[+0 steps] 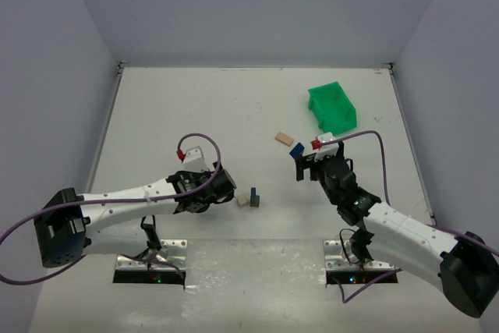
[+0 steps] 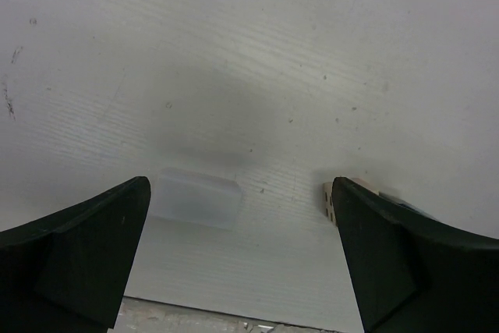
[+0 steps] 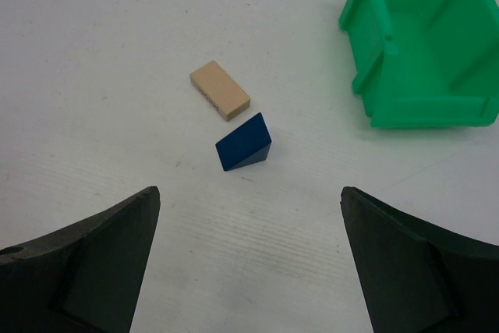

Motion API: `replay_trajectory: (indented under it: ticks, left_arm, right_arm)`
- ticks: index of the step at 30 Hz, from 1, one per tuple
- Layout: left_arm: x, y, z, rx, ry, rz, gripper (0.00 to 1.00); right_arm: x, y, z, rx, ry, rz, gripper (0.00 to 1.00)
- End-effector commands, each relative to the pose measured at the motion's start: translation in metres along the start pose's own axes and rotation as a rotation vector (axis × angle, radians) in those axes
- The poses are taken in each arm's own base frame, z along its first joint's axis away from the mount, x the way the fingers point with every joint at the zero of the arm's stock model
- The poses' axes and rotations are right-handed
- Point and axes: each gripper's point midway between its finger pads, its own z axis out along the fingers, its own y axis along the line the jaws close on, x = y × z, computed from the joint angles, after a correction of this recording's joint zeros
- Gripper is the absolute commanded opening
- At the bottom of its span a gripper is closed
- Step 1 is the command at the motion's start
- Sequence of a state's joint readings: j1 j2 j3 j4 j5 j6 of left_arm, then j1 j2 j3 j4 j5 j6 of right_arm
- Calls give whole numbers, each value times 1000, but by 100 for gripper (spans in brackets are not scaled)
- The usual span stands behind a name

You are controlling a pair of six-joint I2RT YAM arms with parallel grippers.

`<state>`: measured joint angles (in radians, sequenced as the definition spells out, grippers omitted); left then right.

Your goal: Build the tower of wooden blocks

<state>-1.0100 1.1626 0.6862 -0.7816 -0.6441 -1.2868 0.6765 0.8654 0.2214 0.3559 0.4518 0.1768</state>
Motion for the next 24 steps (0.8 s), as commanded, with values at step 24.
replay_trajectory:
  ticks: [24]
  left_arm:
    - [42, -13, 25, 30, 141, 183, 100]
  right_arm:
    - [-16, 0, 5, 12, -28, 24, 99]
